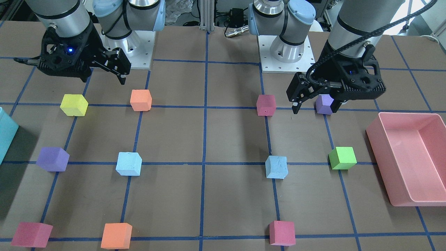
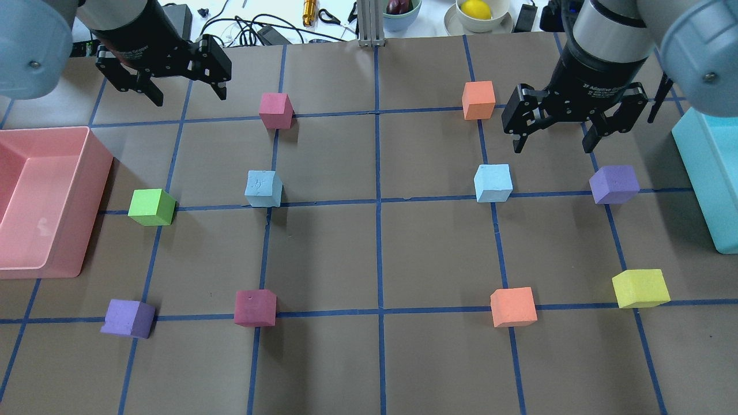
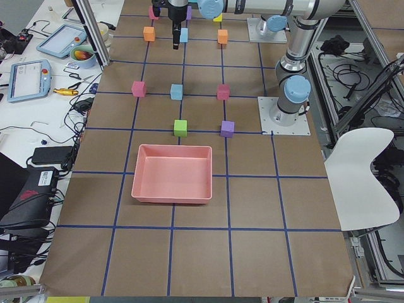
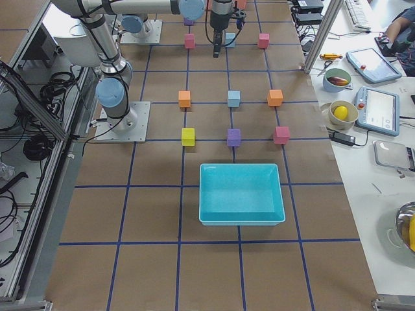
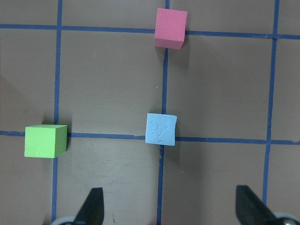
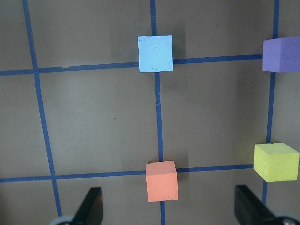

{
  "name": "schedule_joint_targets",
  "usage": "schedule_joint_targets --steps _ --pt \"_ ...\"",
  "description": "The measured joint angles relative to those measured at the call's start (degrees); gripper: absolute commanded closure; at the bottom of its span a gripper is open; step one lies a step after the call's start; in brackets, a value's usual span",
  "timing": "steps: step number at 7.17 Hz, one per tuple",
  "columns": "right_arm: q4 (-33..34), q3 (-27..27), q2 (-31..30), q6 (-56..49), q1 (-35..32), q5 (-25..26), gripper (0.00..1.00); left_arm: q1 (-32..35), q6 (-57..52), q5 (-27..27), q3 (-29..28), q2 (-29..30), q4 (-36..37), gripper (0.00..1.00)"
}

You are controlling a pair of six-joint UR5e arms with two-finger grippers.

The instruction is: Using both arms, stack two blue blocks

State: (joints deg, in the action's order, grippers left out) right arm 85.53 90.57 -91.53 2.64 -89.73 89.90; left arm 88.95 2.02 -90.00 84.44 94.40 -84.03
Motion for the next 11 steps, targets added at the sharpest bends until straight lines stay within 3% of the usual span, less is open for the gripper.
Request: schedule_joint_targets --steps 8,11 --pt "0.10 0.42 0.18 -0.52 0.00 0.40 0.00 0.08 0.19 0.00 -0.05 0.03 0.10 0.00" --pt "0.77 0.97 4.10 -0.30 0.33 0.20 0.00 0.08 0.33 0.10 0.11 -0.05 0.02 0.00"
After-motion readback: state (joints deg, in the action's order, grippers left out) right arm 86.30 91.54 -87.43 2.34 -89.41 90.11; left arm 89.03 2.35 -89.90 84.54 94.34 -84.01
